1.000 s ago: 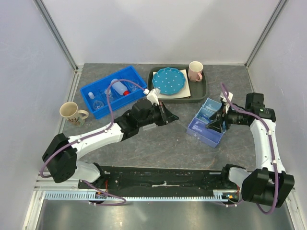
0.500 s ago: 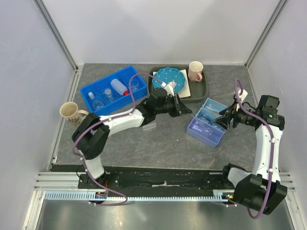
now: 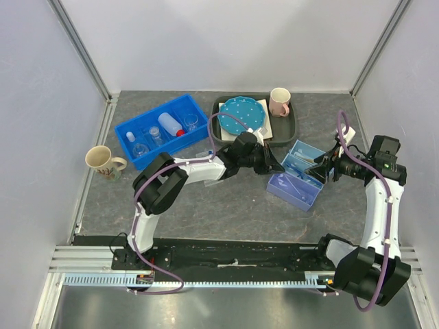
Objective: Organize the chemistry lab equipment
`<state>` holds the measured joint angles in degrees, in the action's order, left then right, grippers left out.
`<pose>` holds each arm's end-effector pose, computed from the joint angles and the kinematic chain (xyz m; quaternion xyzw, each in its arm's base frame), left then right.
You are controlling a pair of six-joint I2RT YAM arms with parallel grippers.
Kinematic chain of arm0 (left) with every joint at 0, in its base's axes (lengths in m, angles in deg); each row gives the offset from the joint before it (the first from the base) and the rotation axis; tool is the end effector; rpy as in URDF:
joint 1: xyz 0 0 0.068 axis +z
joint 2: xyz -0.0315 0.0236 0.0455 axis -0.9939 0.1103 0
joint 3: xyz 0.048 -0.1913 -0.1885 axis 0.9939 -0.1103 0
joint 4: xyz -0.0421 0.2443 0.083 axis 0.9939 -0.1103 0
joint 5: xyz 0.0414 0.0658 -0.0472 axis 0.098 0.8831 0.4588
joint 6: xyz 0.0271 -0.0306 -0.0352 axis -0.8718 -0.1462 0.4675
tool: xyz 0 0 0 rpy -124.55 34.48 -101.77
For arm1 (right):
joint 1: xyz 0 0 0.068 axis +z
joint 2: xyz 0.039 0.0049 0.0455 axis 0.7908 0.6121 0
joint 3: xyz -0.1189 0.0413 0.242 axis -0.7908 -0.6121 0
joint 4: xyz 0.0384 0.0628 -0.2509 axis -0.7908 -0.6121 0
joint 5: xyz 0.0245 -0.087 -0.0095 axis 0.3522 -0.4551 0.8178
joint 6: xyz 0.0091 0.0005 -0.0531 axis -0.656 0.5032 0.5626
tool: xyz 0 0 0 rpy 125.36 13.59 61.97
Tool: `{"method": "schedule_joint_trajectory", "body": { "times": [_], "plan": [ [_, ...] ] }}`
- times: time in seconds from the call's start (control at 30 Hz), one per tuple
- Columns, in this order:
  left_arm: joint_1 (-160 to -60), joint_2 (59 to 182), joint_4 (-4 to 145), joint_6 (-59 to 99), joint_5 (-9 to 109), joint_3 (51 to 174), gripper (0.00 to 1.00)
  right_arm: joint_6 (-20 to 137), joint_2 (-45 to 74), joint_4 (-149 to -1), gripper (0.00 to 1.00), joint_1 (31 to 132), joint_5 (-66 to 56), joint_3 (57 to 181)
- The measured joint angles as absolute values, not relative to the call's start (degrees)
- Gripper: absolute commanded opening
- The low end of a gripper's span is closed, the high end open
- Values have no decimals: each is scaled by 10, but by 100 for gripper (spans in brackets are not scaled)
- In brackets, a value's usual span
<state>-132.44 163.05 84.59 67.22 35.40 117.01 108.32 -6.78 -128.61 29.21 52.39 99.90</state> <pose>0.2956 -0.3584 0.1902 0.0363 0.8289 -0.5279 0.1813 0.1811 -0.0421 0.3134 -0.2913 0.7716 0.2977 0.4808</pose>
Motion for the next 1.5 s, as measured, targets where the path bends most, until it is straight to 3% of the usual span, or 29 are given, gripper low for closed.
{"method": "schedule_joint_trajectory", "body": {
  "times": [0.17, 0.27, 0.73, 0.9, 1.03, 1.13, 1.23, 1.37, 1.5],
  "plan": [
    [-1342, 1639, 823, 667, 357, 1171, 56, 1083, -63, -1285, 68, 292, 523, 999],
    [-1347, 1633, 802, 655, 362, 1171, 65, 1083, -61, -1284, 68, 292, 523, 999],
    [-1347, 1394, 605, 460, 547, 1148, 80, 1087, -60, -1282, 68, 292, 518, 985],
    [-1345, 1234, 569, 394, 642, 1052, 100, 1099, -72, -1282, 69, 292, 511, 976],
    [-1324, 1082, 537, 355, 683, 962, 100, 1103, -86, -1282, 71, 292, 505, 976],
    [-1278, 971, 500, 332, 686, 927, 100, 1103, -99, -1283, 81, 292, 484, 983],
    [-1225, 890, 460, 315, 686, 923, 100, 1090, -111, -1273, 97, 292, 455, 1010],
    [-1192, 822, 413, 294, 688, 929, 100, 1040, -146, -1212, 98, 292, 414, 1032],
    [-1191, 785, 367, 279, 687, 930, 100, 886, -177, -1107, 98, 291, 360, 1037]
  ]
}}
